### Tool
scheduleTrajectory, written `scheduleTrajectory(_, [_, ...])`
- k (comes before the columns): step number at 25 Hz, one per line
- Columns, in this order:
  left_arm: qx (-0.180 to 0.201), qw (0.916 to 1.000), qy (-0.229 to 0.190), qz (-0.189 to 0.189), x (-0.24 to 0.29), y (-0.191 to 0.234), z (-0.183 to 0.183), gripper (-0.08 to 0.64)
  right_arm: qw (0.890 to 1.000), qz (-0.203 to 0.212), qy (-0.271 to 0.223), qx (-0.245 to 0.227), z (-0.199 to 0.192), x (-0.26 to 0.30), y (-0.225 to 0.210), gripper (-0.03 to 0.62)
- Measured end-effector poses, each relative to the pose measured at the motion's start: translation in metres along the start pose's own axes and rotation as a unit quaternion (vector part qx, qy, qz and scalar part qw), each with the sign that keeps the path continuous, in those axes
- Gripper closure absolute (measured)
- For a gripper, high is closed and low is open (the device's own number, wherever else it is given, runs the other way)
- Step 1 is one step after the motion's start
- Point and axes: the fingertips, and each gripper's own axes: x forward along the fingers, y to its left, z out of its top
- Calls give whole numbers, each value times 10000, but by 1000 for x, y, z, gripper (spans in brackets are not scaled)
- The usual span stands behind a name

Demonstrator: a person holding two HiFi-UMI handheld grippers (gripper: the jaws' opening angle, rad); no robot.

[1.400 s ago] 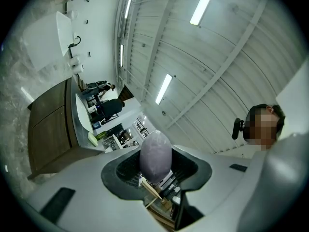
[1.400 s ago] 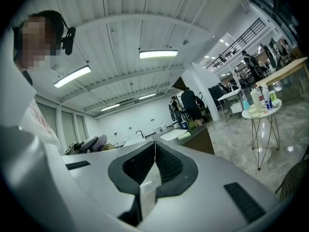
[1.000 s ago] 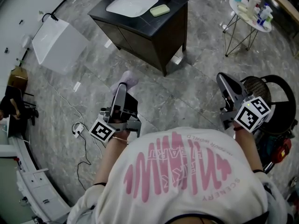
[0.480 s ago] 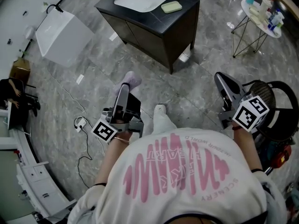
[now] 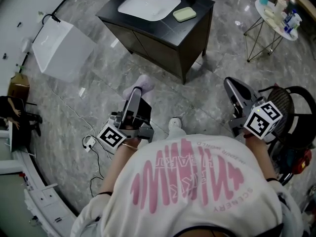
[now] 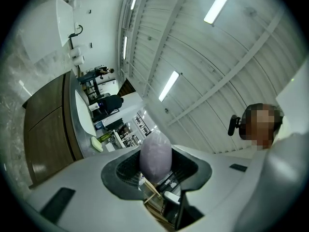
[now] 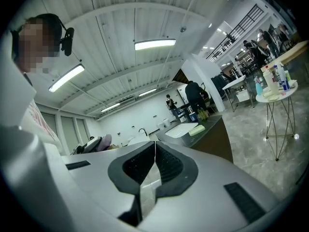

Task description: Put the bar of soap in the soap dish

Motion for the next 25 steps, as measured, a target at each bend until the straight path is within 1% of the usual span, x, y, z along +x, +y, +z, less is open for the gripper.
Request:
scheduleTrajectory(3, [-21,9999,98,-90,11,12,12,399,9999,-80,-63,66,4,18,-3,574])
scheduleTrajectory(6, [64,9996,237,-128,20,25,25,399,9999,-103,-103,48,9,40,-2,574])
scheduleTrajectory(9, [1,9993,290,-243,28,34,40,399,9998,-119,-151,-9,15,63,1,574])
scheduleTrajectory(15, [-96,9980,583,-215,41,66,64,399,9990,-337,-300,44,23,99,-1,574])
scheduleTrajectory(17, [-104,9972,710,-217,46,77,69,399,9985,-432,-336,95,23,108,-3,574])
scheduleTrajectory(19, [-128,9961,810,-319,51,84,72,399,9979,-512,-369,149,21,115,-4,574])
scheduleTrajectory(25, [-283,9937,973,-483,64,101,75,399,9965,-689,-419,209,20,130,-7,574])
